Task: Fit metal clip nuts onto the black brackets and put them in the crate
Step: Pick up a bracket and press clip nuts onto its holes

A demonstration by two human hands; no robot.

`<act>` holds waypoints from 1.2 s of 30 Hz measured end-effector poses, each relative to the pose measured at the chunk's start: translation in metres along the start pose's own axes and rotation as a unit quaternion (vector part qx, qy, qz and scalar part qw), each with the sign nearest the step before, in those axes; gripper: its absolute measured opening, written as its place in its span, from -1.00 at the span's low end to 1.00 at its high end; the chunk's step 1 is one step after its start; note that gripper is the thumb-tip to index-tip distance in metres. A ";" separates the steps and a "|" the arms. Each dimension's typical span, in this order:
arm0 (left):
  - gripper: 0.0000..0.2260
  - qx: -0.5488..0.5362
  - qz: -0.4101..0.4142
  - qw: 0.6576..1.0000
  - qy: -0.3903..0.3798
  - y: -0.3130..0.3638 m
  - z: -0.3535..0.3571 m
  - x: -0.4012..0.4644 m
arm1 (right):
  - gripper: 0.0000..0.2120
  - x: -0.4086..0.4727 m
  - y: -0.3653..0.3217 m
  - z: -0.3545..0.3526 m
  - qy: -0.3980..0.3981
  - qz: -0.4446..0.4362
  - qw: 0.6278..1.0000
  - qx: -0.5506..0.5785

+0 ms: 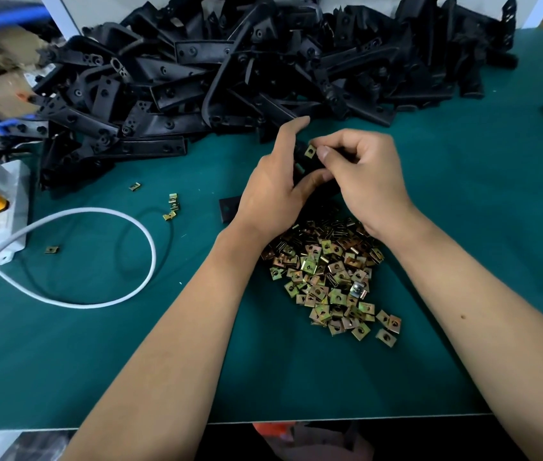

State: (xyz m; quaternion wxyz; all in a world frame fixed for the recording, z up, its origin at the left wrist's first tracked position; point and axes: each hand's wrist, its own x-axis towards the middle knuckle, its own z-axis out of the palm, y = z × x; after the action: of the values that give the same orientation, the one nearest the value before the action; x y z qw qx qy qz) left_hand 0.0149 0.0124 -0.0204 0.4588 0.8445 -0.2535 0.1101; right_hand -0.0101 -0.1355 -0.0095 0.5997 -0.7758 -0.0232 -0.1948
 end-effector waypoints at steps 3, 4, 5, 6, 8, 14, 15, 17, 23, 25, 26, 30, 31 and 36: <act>-0.42 0.009 0.013 1.000 -0.005 0.002 -0.001 -0.001 | -0.83 -0.001 -0.002 -0.002 -0.027 0.001 1.000 0.016; -0.42 0.008 0.014 1.000 -0.006 0.002 -0.002 -0.001 | -0.84 -0.001 -0.004 -0.003 -0.034 0.002 0.999 0.025; -0.42 0.007 0.013 1.000 -0.006 0.003 -0.002 -0.002 | -0.84 -0.001 -0.005 -0.005 -0.041 0.002 0.999 0.035; -0.42 0.007 0.011 1.000 -0.007 0.004 -0.002 -0.002 | -0.84 -0.001 -0.006 -0.006 -0.047 0.001 0.998 0.043; -0.42 0.008 0.008 1.000 -0.005 0.005 -0.002 -0.002 | -0.83 -0.001 -0.007 -0.007 -0.057 -0.004 0.997 0.046; -0.49 0.009 0.014 1.000 0.015 -0.002 -0.001 0.003 | -0.78 0.001 -0.007 -0.014 -0.113 0.003 0.993 0.023; -0.50 0.006 0.007 1.000 0.028 -0.004 -0.002 0.005 | -0.74 0.001 -0.008 -0.014 -0.126 0.001 0.992 0.010; -0.53 -0.005 0.002 0.998 0.060 -0.009 -0.002 0.008 | -0.66 0.001 -0.007 -0.013 -0.110 -0.010 0.994 -0.006; -0.55 -0.009 -0.050 0.986 0.158 -0.025 -0.022 0.008 | -0.85 0.009 0.000 -0.023 -0.046 0.010 0.990 -0.135; -0.54 0.010 -0.071 0.983 0.168 -0.028 -0.026 0.007 | -0.90 0.009 0.002 -0.026 -0.121 0.004 0.967 -0.224; -0.55 0.017 -0.074 0.983 0.170 -0.029 -0.027 0.007 | -0.91 0.008 0.003 -0.026 -0.159 -0.002 0.952 -0.262; -0.56 0.028 -0.084 0.983 0.161 -0.029 -0.028 0.005 | -0.90 0.010 0.001 -0.030 -0.235 -0.011 0.924 -0.301; -0.55 0.028 -0.085 0.983 0.159 -0.029 -0.028 0.005 | -0.90 0.011 0.001 -0.032 -0.246 -0.012 0.921 -0.303; -0.54 0.036 -0.078 0.985 0.152 -0.025 -0.027 0.005 | -0.89 0.013 0.008 -0.032 -0.215 -0.012 0.928 -0.304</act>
State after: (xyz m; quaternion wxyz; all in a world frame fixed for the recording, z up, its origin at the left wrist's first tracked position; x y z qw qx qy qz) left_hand 0.0335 0.0449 -0.0215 0.4687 0.8509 -0.1100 0.2102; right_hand -0.0050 -0.1705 -0.0064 0.3134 -0.9438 -0.1006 -0.0286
